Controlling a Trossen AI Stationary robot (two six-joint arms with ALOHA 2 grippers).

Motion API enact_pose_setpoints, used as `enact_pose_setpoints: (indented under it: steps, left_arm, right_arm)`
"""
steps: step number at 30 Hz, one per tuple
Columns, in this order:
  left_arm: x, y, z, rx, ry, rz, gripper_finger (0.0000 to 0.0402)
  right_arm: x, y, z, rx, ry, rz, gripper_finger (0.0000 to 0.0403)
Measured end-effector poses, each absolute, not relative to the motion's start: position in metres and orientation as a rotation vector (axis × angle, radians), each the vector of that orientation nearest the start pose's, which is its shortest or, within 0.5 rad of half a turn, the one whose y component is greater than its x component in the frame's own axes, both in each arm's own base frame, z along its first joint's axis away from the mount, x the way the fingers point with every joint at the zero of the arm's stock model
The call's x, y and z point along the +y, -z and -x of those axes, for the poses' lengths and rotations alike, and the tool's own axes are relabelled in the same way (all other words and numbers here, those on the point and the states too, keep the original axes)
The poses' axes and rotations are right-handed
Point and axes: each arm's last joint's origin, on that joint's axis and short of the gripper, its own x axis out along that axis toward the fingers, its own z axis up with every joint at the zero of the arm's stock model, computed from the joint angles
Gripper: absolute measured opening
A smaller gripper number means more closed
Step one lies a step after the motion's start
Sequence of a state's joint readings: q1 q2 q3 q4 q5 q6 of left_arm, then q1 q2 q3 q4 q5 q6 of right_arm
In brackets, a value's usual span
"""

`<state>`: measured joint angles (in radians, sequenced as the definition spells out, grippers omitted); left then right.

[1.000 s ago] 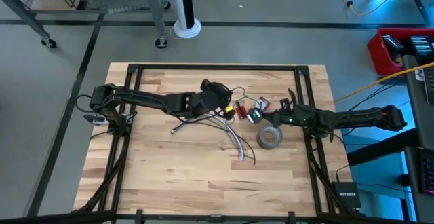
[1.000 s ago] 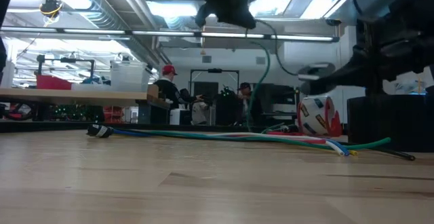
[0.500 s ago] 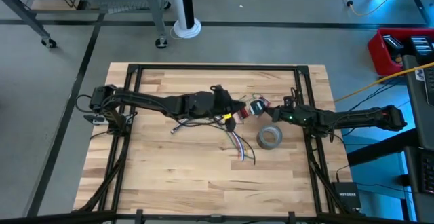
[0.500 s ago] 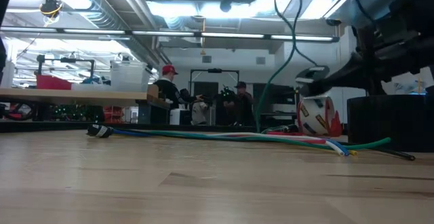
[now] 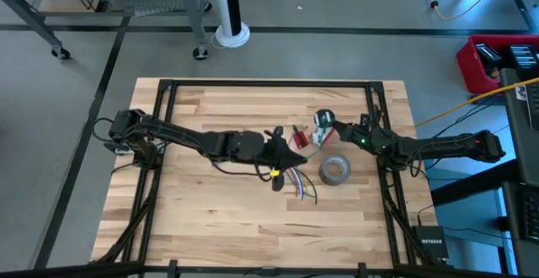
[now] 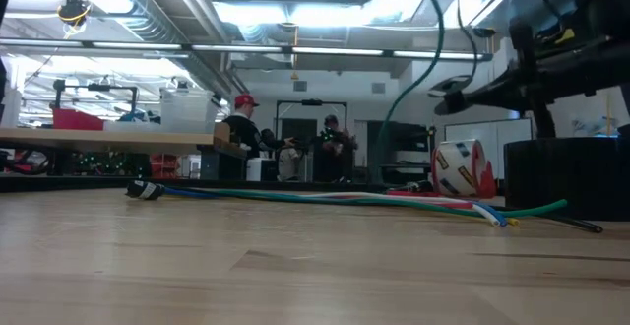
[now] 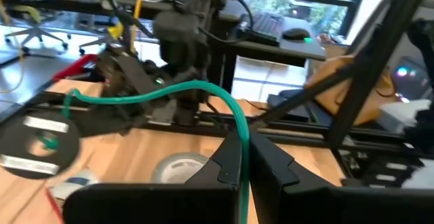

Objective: Coil cords
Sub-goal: Uncoil green wire from the black spool

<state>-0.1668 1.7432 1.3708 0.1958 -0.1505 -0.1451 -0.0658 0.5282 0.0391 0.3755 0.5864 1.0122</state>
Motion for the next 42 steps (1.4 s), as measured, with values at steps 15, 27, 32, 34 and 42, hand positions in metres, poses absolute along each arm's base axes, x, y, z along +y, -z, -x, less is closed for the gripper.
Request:
enact_pose_setpoints:
  steps: [15, 27, 32, 34, 42]
  left_arm:
    - [-0.085, -0.299, -0.398, 0.330, 0.035, 0.155, 0.0005]
    - [-0.096, -0.278, -0.385, 0.568, -0.012, 0.252, 0.0005]
    - [-0.094, -0.277, -0.385, 0.575, -0.035, 0.293, 0.0006]
    - [-0.092, -0.277, -0.386, 0.569, -0.048, 0.310, 0.0006]
    - [-0.079, -0.277, -0.388, 0.563, -0.086, 0.341, 0.0006]
  right_arm:
    - [-0.025, -0.184, -0.126, -0.418, 0.558, -0.971, 0.0001]
    - [-0.026, -0.194, -0.123, -0.501, 0.608, -0.849, 0.0001]
    - [-0.026, -0.204, -0.123, -0.533, 0.608, -0.791, 0.0001]
    - [-0.026, -0.211, -0.124, -0.540, 0.605, -0.765, 0.0001]
    - [-0.025, -0.229, -0.126, -0.551, 0.559, -0.714, 0.0001]
